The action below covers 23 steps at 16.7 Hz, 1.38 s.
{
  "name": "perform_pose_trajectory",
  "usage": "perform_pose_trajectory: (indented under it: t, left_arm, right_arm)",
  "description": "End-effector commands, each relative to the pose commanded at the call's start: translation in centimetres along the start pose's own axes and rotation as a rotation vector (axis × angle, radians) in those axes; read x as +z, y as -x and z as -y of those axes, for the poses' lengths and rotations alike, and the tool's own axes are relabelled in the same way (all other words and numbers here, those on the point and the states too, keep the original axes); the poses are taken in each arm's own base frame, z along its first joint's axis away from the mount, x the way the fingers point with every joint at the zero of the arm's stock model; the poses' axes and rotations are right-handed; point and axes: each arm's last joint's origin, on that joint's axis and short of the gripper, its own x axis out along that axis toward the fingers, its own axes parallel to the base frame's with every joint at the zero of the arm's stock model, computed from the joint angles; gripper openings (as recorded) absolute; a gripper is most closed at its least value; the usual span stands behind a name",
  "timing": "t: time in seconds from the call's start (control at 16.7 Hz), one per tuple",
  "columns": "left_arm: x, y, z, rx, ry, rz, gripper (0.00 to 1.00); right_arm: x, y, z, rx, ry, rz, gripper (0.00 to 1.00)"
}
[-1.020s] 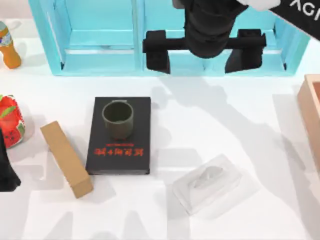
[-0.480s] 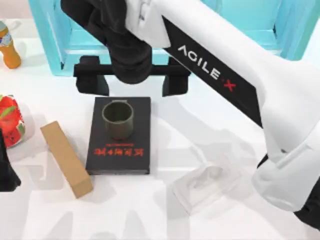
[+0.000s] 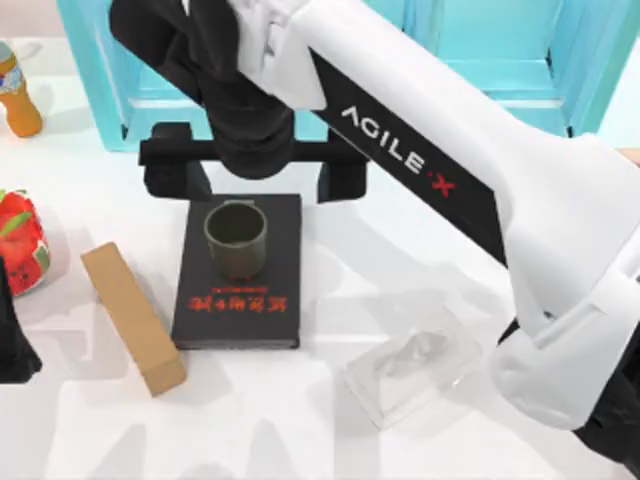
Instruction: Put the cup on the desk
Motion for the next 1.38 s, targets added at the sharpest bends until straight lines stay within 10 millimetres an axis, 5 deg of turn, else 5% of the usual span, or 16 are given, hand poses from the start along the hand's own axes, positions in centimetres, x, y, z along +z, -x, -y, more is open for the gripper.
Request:
perform_pose_trajectory:
  t: [0.24,0.72,1.08,1.38]
  left_arm:
    - [0.0,0.0,0.0,0.0,0.0,0.0,1.0]
    - [0.0,0.0,0.0,0.0,0.0,0.0,1.0]
    - [0.0,0.0,0.0,0.0,0.0,0.0,1.0]
    - [0.0,0.0,0.0,0.0,0.0,0.0,1.0]
  right_arm:
    - [0.3,-1.4,-0.3,0.003,0.003,0.001,1.0]
    - [0.2,-9.1,-0.5,-0.003,0.004,-0.003,1.0]
    - [0.1,-9.8,-0.4,-0.002,0.004,-0.002,1.0]
    - [0.1,-9.8,-0.4,-0.002,0.004,-0.002,0.62]
